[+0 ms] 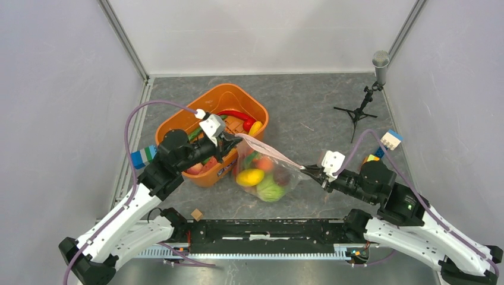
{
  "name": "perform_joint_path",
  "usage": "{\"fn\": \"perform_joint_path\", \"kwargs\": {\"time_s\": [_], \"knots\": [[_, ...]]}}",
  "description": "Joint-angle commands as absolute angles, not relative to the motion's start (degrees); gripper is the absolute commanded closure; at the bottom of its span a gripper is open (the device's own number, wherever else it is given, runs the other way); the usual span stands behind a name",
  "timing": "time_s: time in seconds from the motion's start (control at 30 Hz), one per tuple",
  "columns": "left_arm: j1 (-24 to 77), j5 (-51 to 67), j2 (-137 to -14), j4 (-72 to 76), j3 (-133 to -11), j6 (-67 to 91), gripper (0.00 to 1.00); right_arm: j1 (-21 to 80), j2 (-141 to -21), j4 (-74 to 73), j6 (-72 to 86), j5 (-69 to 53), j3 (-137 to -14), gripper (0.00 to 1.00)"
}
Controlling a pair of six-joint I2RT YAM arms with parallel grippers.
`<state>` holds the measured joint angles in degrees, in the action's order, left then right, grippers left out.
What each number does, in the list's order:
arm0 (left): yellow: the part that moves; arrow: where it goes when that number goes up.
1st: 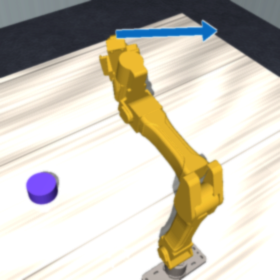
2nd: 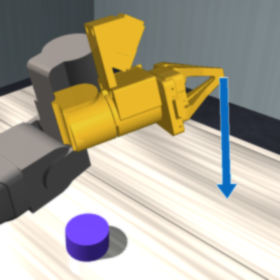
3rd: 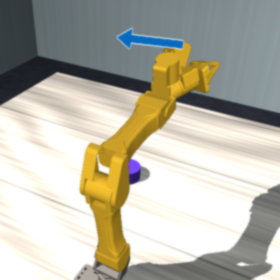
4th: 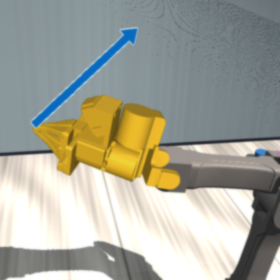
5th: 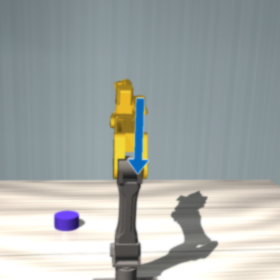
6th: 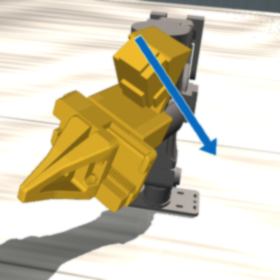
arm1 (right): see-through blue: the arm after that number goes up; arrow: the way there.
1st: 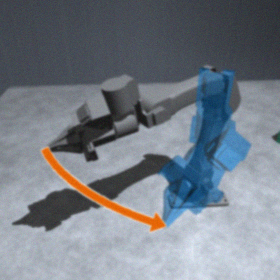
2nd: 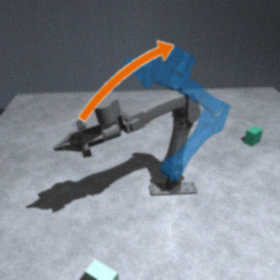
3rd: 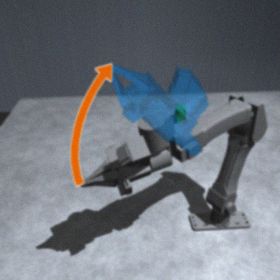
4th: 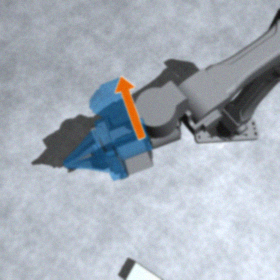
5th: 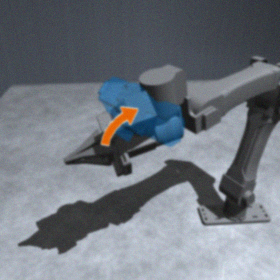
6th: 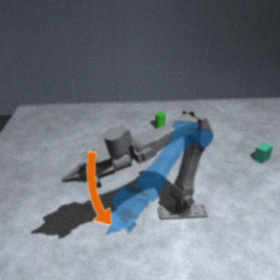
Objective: Place the food in the zip-top bag and seal the zipper
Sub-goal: Unzip the zipper food storage bag at the center of the board.
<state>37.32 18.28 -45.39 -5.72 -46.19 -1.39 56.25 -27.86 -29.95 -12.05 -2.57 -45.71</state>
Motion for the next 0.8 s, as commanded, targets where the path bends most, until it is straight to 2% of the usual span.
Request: {"fn": "perform_joint_path", "kwargs": {"time_s": [0.0, 0.13, 0.4, 0.43, 0.47, 0.53, 0.6, 0.63, 0.7, 0.77], "knots": [[33.14, 2.91, -43.07, -0.26, -45.71, 2.18, 0.98, 56.34, -24.85, -38.14, -9.63, 2.05, -46.54, 1.00], [31.76, 1.46, -42.80, 0.48, -45.10, 3.66, 0.98, 56.35, -23.03, -39.85, -8.90, 2.52, -47.28, 1.00], [31.29, 7.29, -43.31, 3.54, -44.53, 4.28, 0.98, 56.34, -23.31, -34.57, -8.72, 0.73, -44.56, 1.00], [31.29, 6.93, -43.14, 3.68, -44.35, 4.38, 0.98, 56.34, -23.55, -33.51, -8.49, 0.65, -44.24, 0.94], [31.29, 6.17, -42.98, 3.65, -44.24, 4.46, 0.98, 56.34, -23.64, -32.87, -8.21, 1.40, -43.79, 0.81], [31.20, 4.62, -42.45, 3.44, -43.96, 4.66, 0.98, 56.38, -22.96, -31.32, -7.43, 3.26, -42.63, 0.66], [31.03, 4.11, -41.93, 3.55, -43.53, 4.91, 0.98, 56.35, -21.32, -27.84, -5.97, 4.47, -40.40, 0.36], [30.96, 4.21, -41.74, 3.81, -43.27, 5.13, 0.98, 56.36, -20.47, -26.07, -4.22, 5.14, -38.88, 0.26], [30.94, 5.04, -41.35, 4.81, -42.46, 5.45, 0.98, 56.36, -19.62, -24.10, -1.42, 8.04, -36.97, 0.12], [30.93, 7.26, -41.20, 6.21, -41.80, 5.34, 0.98, 56.35, -18.37, -21.15, 1.67, 11.51, -34.61, 0.04]]}}
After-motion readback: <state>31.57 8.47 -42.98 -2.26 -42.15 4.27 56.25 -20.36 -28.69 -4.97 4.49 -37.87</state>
